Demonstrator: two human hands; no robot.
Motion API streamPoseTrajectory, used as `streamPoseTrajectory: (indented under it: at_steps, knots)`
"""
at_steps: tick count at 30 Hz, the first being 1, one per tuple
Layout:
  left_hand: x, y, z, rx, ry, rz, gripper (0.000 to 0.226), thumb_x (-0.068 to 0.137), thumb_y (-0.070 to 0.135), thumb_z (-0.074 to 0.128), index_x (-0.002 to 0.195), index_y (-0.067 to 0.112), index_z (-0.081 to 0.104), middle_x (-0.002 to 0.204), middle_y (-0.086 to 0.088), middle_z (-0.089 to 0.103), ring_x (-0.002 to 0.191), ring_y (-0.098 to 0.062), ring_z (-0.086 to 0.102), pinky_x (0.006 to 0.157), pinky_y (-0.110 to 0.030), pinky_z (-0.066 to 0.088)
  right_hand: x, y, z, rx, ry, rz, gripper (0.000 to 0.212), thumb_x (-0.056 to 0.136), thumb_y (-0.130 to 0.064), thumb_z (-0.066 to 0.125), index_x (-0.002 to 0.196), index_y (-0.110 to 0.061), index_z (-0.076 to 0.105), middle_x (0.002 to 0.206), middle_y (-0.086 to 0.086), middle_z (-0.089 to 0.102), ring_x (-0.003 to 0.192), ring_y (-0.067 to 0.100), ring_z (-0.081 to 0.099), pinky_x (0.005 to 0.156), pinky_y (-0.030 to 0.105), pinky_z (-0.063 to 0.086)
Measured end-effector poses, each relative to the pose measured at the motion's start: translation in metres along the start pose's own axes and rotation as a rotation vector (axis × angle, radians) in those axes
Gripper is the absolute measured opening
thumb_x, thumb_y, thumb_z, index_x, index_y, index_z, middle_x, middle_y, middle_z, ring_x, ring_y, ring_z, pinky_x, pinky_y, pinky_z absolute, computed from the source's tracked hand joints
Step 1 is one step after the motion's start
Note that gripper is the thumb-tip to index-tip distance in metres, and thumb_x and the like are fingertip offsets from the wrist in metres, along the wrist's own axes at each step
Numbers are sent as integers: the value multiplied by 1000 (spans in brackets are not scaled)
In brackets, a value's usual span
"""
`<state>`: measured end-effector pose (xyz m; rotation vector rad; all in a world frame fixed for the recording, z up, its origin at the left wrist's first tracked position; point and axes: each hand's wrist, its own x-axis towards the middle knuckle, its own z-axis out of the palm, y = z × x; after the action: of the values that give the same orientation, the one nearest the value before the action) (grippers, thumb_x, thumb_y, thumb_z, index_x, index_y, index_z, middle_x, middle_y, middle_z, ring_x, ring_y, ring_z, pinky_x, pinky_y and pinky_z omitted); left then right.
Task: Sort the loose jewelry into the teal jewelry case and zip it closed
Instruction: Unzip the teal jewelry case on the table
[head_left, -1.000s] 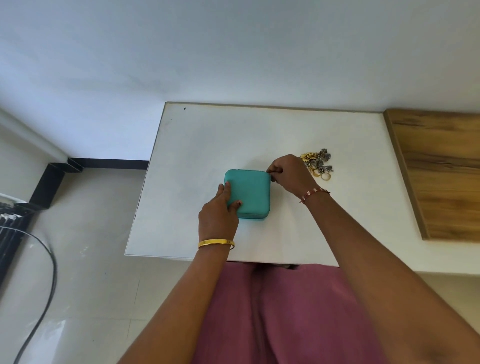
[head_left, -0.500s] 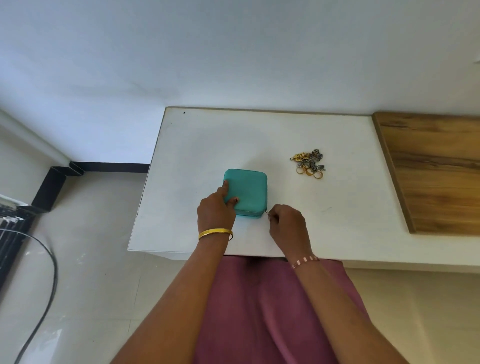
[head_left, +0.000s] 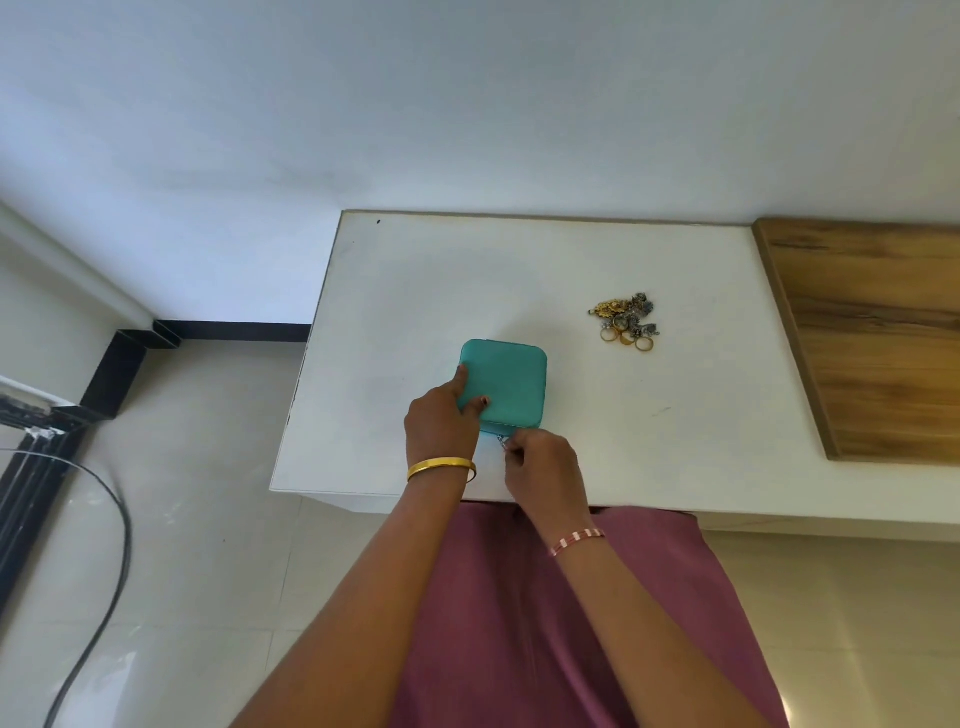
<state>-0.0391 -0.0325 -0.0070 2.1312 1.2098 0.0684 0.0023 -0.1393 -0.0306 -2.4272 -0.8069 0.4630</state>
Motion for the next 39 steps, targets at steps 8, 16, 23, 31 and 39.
streamPoseTrajectory:
  at_steps: [8,16,23,31,39]
  knots:
    - [3,-9,-8,-375,-66,-84,42,90,23,54,131,18,48,125,-13,59,116,-25,54,96,-29,40,11,5,-37,125,256,-76,11,82,-11,63,89,-4,69,85,13,68,79,29,62,72,31,47]
    - [-20,-21,17,-820,122,-521,19,80,6,57,98,5,65,77,-10,66,71,-26,62,87,-41,53,33,-3,-25,-7,33,-128,36,88,-17,58,123,-8,57,135,9,50,124,24,39,103,27,32]
    - [-30,-3,49,-614,4,-428,24,78,24,65,95,8,70,88,-15,72,86,-31,67,89,-39,51,33,1,-25,45,28,-128,36,87,-18,59,122,-10,58,137,7,49,124,24,45,105,33,36]
    - [-29,0,46,-394,76,-280,24,83,26,60,86,5,71,82,-15,72,79,-28,66,74,-28,46,30,8,-21,87,27,-156,40,87,-21,60,126,-12,55,144,4,41,129,22,39,106,27,32]
    - [-18,-29,28,-277,43,-175,17,80,22,65,85,7,71,87,-14,72,78,-33,67,83,-41,51,31,17,-23,-67,-37,-277,54,85,-18,63,135,-12,44,150,7,31,135,23,33,110,27,27]
